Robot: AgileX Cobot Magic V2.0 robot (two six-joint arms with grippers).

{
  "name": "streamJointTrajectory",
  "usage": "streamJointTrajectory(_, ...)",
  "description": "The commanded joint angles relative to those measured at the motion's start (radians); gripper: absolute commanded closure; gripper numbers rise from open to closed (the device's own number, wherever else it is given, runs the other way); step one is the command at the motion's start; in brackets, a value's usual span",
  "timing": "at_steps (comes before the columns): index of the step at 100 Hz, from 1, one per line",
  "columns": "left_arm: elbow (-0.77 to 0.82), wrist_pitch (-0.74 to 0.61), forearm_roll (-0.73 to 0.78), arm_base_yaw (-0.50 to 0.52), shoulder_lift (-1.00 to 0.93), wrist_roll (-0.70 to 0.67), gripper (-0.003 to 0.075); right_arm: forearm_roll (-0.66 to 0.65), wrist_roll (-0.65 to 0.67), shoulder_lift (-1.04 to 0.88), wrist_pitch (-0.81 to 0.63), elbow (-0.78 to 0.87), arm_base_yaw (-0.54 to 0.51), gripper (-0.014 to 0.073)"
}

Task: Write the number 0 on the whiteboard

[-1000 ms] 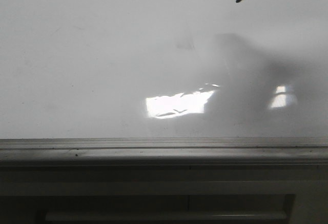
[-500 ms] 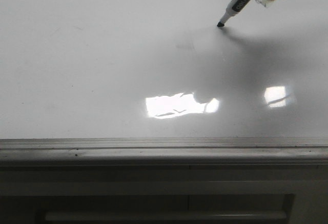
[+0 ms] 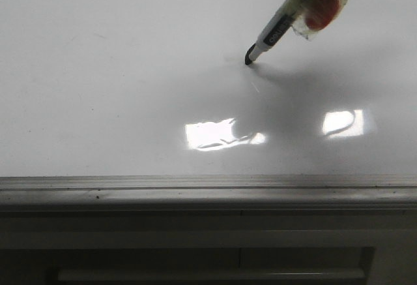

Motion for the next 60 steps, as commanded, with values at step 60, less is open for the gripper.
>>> streamJointTrajectory(60, -0.026, -0.078, 0.003, 0.002, 0.006, -0.008, 0.0740, -0.381, 0.284, -0.064, 0.175, -0.022, -0.004, 0.0641)
